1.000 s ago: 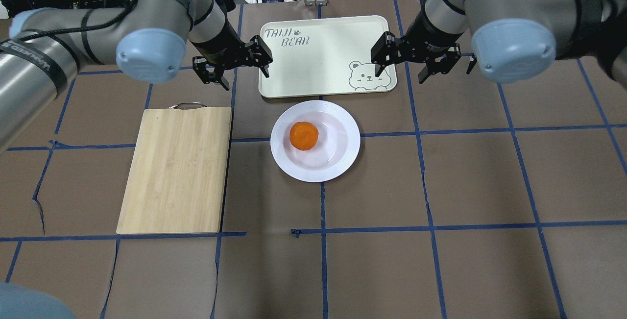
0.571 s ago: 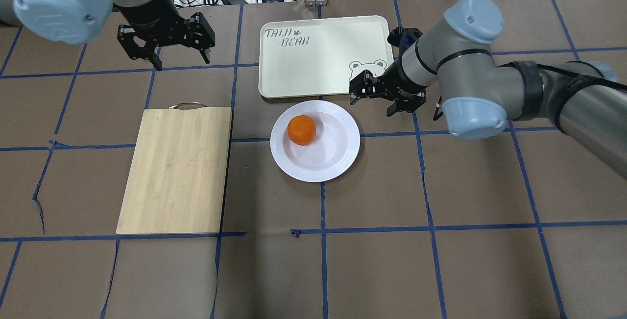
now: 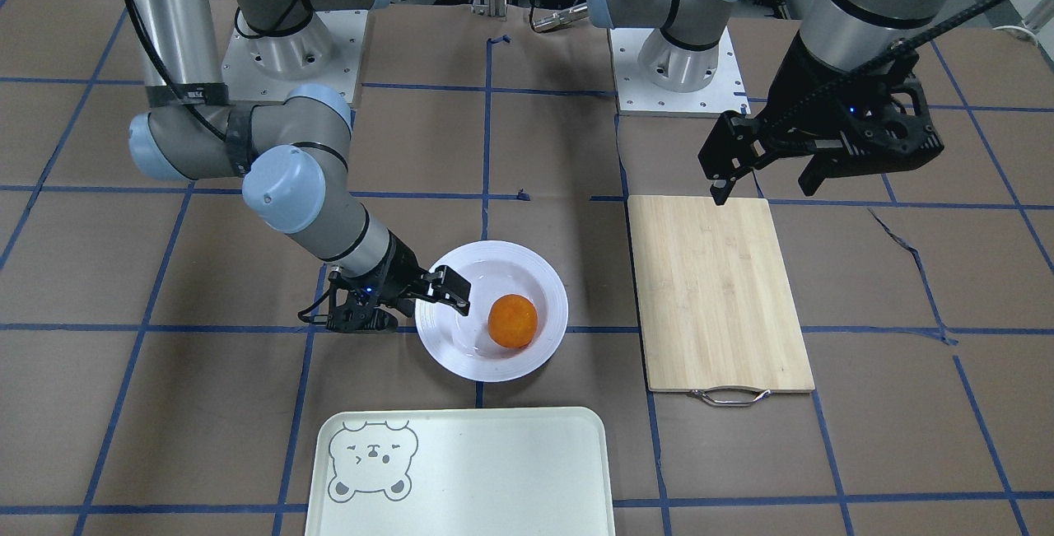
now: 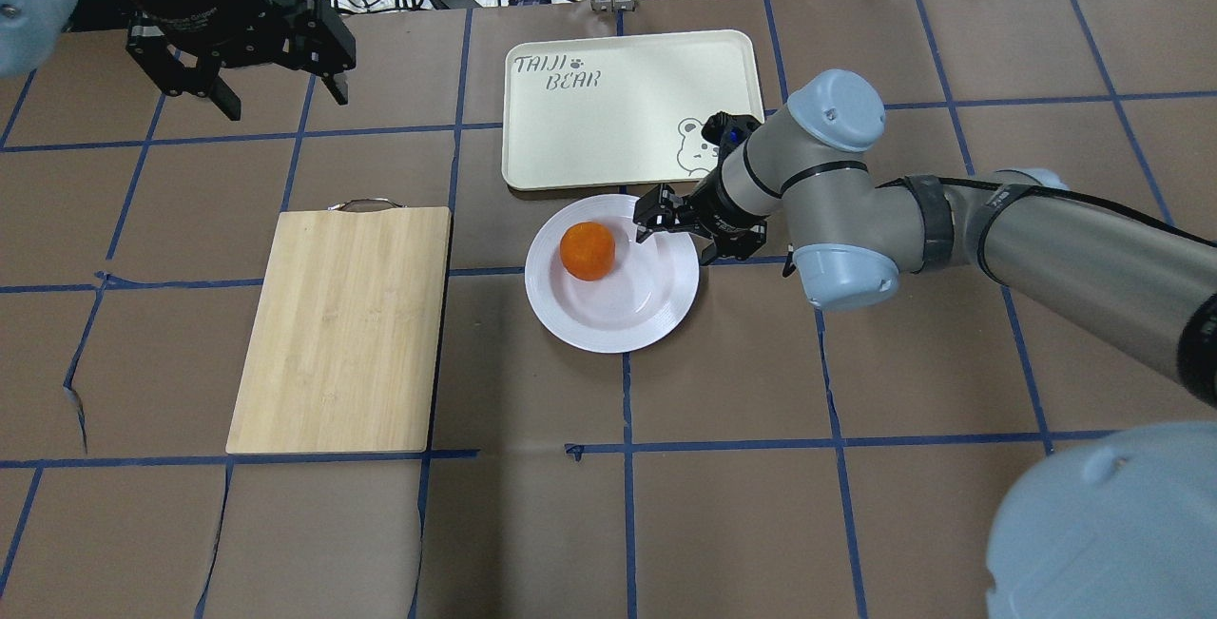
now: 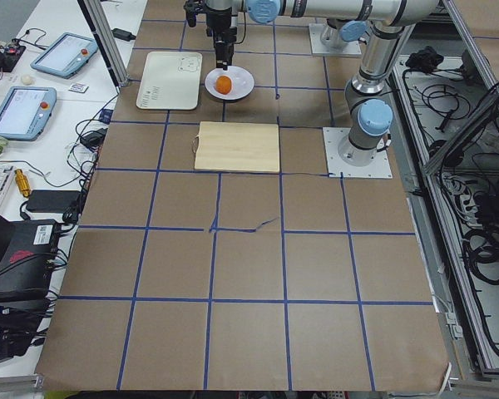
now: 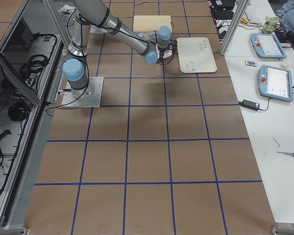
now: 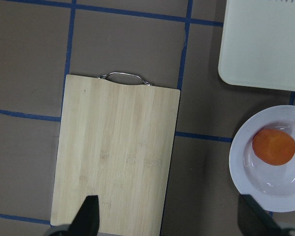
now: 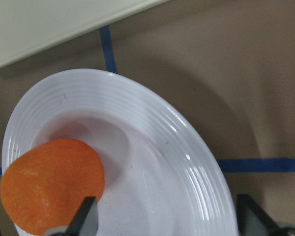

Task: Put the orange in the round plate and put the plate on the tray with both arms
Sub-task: 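Raise the left gripper back toward rest while the right gripper reaches to the plate rim, then grip the plate rim nearest the right gripper and lift the plate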

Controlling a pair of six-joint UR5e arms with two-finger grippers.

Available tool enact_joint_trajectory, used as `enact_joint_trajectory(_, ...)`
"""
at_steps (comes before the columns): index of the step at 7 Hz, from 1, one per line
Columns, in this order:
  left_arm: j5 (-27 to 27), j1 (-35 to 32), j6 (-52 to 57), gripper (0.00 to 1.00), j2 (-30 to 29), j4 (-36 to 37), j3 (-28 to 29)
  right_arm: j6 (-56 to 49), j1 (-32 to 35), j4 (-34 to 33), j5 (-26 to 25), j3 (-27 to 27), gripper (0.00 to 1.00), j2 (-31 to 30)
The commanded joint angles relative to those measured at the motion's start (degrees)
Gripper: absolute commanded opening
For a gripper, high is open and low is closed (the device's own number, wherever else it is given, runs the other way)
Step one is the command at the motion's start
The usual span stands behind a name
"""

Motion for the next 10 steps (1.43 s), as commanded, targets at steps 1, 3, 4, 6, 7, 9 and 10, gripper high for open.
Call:
enact_joint_trajectory(1,0.0,0.1,0.4,1.00,2.6,-0.2,-1.7,0.7,0.5,-0.6,-0.3,0.1,1.00,1.0)
enact_joint_trajectory(3,0.2,0.1,0.4,1.00,2.9,-0.3,-3.7,1.0,0.5,-0.8,0.3,2.4,0.91,1.1)
enact_joint_trajectory(4,0.2,0.2,0.4,1.00,3.3,-0.4,-3.7,1.1,0.5,-0.8,0.3,2.6,0.80,1.1)
enact_joint_trajectory(6,0.4,0.3,0.4,1.00,3.6,-0.4,-3.7,1.3,0.8,-0.9,0.1,2.4,0.48,1.0)
enact_joint_trajectory(7,0.5,0.2,0.4,1.00,3.7,-0.4,-3.8,1.0,0.8,-1.7,0.0,2.4,0.33,1.0)
enact_joint_trajectory(9,0.5,0.3,0.4,1.00,3.7,-0.4,-4.0,1.7,0.8,-2.4,0.0,2.4,0.08,0.9)
enact_joint_trajectory(10,0.7,0.4,0.4,1.00,3.8,-0.4,-4.0,1.8,0.8,-2.4,0.4,2.0,0.05,0.5)
